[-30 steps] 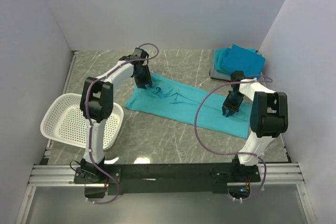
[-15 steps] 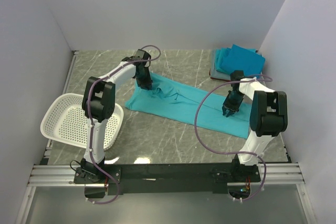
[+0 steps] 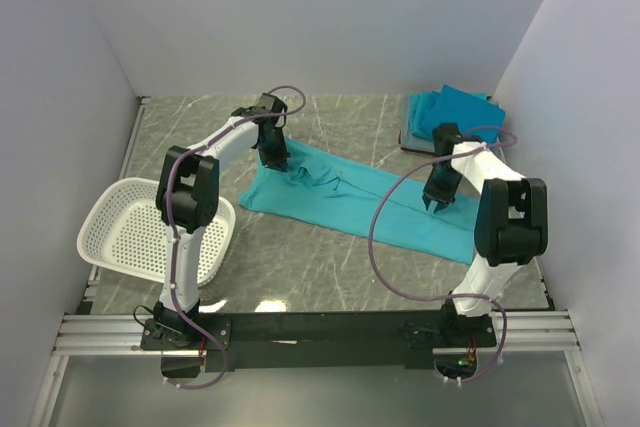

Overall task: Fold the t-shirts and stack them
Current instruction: Fold the tshirt

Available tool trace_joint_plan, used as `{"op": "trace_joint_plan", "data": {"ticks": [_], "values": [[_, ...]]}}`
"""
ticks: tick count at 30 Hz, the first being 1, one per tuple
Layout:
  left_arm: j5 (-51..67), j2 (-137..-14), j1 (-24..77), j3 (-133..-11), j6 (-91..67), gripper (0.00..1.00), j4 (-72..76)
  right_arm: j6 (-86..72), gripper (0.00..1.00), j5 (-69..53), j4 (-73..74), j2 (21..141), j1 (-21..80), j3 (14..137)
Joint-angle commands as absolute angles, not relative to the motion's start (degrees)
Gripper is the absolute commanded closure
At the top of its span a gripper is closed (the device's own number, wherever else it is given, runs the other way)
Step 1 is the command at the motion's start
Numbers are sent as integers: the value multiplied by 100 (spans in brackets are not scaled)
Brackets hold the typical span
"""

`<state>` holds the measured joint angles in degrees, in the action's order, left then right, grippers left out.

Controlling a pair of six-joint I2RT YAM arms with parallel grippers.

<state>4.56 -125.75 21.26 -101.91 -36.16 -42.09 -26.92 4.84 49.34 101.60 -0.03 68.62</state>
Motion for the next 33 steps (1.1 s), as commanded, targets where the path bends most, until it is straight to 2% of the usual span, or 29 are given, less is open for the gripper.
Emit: {"op": "trace_joint_plan", "data": {"ticks": [1, 6, 10, 17, 21, 33], "values": [[421, -12341, 2110, -10494, -3455, 92, -4324, -2715, 69, 642, 5115, 9519, 587, 7505], [852, -12226, 1960, -10205, -3244, 92, -4061, -3119, 67, 300, 4669, 9632, 1589, 7909], [905, -12121, 1899, -10108, -3006, 91, -3868, -3419, 67, 88, 4404, 10211, 2528, 8542], [1379, -11953, 1521, -9818, -3041, 92, -3464, -3533, 67, 114, 4254, 11697, 3418, 9887], [1651, -11988, 1503, -9826, -3067, 93, -3401, -3595, 64, 202, 4368, 12225, 3550, 10624], [1934, -12111, 1459, -9940, -3059, 92, -3463, -3630, 60, 123, 4455, 13192, 3586, 11662]]}}
